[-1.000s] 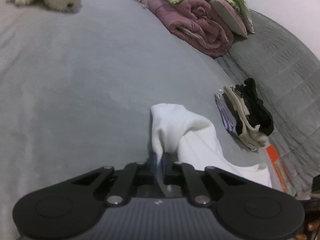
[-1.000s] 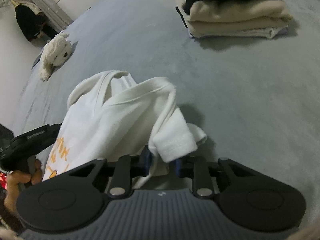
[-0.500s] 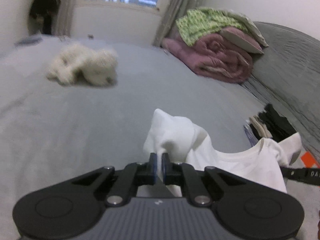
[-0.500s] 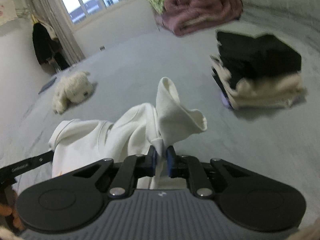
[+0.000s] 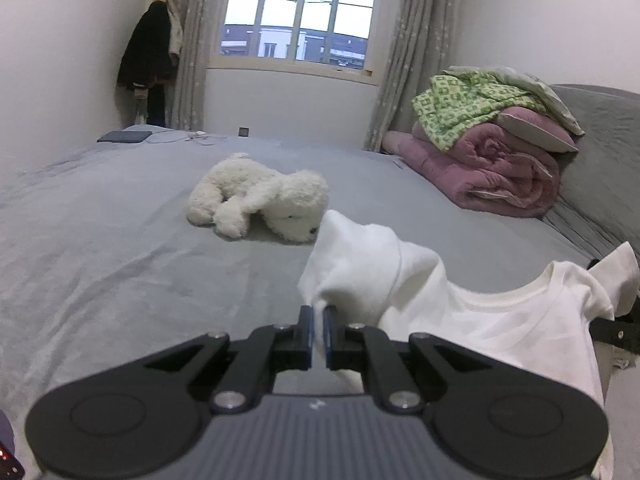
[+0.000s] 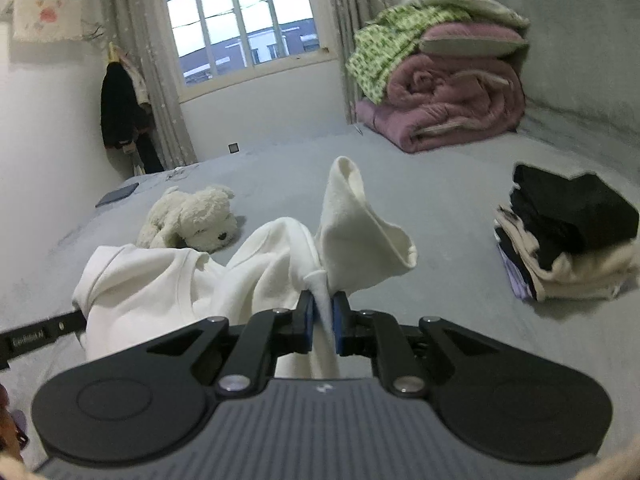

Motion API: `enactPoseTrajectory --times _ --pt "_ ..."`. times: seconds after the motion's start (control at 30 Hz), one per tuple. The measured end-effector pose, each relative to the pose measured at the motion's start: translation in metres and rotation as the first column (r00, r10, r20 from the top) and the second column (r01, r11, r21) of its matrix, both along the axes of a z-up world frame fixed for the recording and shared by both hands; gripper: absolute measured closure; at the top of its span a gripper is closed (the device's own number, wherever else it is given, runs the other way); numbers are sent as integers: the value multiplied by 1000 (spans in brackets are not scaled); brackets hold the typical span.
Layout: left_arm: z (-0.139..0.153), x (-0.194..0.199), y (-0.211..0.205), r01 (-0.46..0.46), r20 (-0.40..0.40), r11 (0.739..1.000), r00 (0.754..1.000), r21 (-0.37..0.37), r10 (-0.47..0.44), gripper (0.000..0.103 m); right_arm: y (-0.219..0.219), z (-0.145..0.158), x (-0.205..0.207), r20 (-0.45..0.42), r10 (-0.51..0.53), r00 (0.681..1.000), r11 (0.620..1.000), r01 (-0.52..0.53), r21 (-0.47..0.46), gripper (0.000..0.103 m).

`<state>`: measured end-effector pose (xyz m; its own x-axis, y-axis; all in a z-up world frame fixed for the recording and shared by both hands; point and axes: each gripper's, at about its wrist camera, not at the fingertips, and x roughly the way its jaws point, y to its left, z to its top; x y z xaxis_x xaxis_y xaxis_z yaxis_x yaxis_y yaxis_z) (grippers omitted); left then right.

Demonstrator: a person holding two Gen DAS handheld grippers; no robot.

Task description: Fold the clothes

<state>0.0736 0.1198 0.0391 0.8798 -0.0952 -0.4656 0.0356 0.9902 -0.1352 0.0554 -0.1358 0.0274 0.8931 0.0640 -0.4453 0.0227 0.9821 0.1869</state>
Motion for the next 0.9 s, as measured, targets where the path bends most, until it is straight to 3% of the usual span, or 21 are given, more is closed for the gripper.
enactPoseTrajectory --times 0.17,0.27,0.5,0.63,0.9 --pt "1 9 10 -23 34 1000 999 13 22 98 22 -3 15 19 16 1000 993 -14 -116 97" --pt "-2 15 14 -38 41 999 998 4 38 98 25 -4 31 8 20 1000 991 -19 -131 97" --pt "-5 42 8 -55 83 997 995 61 50 98 33 -6 67 19 11 1000 987 -8 -160 98" --pt "-8 68 8 -56 59 998 997 26 54 98 41 -12 93 30 21 999 979 -15 -202 98" --pt "-40 111 9 -92 11 994 996 58 91 98 34 -43 136 -15 6 1000 984 -8 -180 100"
